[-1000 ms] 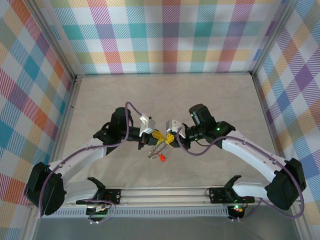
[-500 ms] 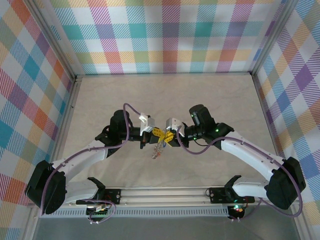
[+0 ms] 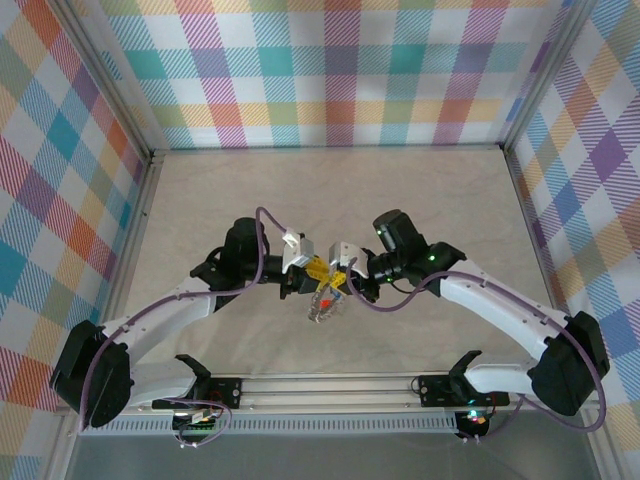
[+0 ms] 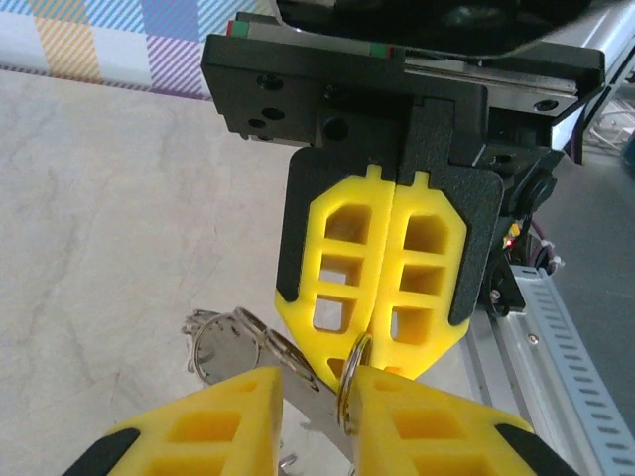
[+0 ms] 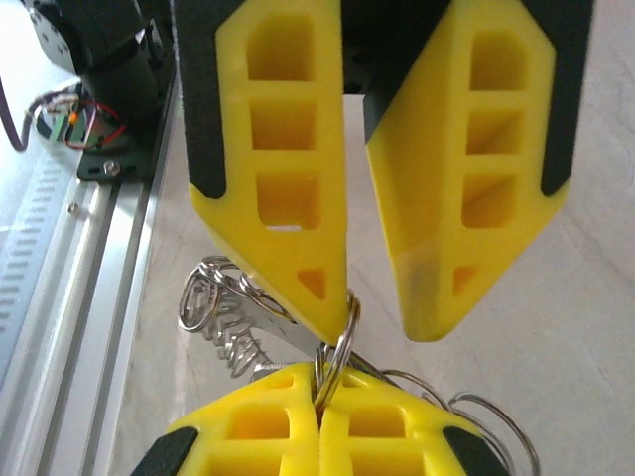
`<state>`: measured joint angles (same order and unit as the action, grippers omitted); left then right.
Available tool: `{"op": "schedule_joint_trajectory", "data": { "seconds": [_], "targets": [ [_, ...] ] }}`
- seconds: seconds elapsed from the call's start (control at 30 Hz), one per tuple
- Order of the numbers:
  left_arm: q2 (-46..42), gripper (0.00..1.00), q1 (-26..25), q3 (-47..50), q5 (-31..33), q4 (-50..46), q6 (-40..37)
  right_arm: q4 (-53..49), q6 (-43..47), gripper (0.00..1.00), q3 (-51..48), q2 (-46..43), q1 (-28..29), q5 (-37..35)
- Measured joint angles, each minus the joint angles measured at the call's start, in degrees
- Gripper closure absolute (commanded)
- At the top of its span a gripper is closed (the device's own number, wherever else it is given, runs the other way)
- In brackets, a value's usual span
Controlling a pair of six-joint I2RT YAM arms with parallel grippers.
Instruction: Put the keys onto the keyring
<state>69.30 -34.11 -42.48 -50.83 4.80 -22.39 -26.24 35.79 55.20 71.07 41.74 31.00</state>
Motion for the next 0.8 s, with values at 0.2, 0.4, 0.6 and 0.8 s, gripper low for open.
{"op": "schedule_joint_trajectory", "data": {
  "seconds": [0.2, 0.4, 0.6, 0.8],
  "targets": [
    [2.6, 0.76, -0.6, -4.4, -0.6, -9.9, -6.8, -4.8, 3.1, 1.0, 1.2, 0.9, 0.3, -2.1],
    [4.7, 0.78, -1.9, -6.3, -0.7, -14.6, -10.4, -6.5, 4.2, 1.0, 1.5, 2.2, 0.4, -2.5],
    [6.1, 0.99, -2.6, -7.6, -0.7, -17.4, -12.3, -7.1, 4.2, 1.0, 1.6, 2.4, 0.5, -2.5],
    [6.8, 1.0, -2.7, -9.4, -1.1, -20.9, -14.8, -7.1, 3.8, 0.89, 1.6, 2.3, 0.5, -2.6]
  ]
}}
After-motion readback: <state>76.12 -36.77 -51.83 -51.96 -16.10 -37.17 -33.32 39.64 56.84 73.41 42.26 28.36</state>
